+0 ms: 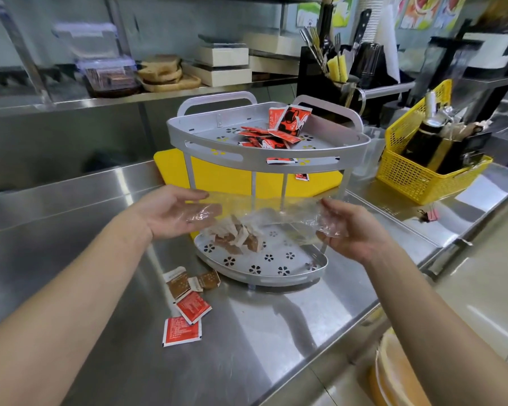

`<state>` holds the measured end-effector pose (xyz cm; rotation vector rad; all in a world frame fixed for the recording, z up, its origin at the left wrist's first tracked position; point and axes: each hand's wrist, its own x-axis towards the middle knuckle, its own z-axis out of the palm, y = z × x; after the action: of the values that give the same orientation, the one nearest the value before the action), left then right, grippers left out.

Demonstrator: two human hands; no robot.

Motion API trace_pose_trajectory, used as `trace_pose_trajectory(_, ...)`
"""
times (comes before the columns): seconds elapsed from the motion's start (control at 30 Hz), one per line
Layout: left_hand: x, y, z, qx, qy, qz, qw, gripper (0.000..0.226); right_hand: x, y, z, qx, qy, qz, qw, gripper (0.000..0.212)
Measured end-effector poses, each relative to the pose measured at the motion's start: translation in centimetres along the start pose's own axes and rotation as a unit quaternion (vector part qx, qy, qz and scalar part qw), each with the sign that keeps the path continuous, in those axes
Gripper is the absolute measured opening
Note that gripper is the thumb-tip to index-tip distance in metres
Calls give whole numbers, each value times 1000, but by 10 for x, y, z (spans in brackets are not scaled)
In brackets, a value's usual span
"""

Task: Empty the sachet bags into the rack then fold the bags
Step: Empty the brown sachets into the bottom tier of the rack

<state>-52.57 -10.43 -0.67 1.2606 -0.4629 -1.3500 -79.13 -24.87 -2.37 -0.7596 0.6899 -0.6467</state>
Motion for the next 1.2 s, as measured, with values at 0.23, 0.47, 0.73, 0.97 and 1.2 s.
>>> trace_pose_trajectory(0.23,-26,-44,-28,107,-93,33,989,50,-10,27,-39,-109,-130,7,985,23)
trace_pose_trajectory(0.47,-50,-132,-72,148,-297,-141,933,63,-25,65,-87,-97,-146,180,968,101)
trace_pose_trajectory(0.73,-27,-145,-66,-46,26,-176,983,84,-22,83,-73,-196,-10,222,955,30)
trace_pose_trajectory(0.97,-2,-94,-25,-7,67,-77,995,22,-8,61,-48,-177,17,112,978,13)
trace_pose_trajectory(1.2,-17,-38,-11,18,9,121,992,35,-21,32,-39,-116,-42,-68,990,20)
